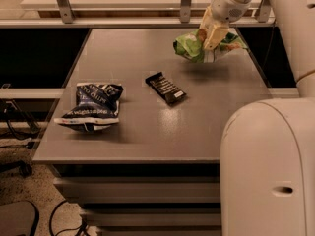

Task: Move green rice chip bag near blue chip bag

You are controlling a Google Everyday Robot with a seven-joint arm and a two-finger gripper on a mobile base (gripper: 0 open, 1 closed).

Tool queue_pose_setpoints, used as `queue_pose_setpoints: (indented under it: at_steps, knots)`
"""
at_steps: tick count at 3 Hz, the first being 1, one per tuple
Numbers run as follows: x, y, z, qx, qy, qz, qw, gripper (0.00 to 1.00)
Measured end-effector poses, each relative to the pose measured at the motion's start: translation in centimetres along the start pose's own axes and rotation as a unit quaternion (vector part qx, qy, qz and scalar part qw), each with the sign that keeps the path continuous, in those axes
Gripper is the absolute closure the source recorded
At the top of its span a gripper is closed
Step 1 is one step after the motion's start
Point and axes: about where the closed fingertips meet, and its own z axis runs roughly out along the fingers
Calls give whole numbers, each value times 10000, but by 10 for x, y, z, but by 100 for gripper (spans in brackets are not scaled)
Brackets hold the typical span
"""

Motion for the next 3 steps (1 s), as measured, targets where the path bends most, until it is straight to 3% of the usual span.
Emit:
queue_pose_setpoints:
  at_steps: [2, 3]
  knots:
    - [-32, -6, -37, 226, -386, -572, 9974, 100]
    - [-58, -6, -51, 254, -616, -1001, 9927, 100]
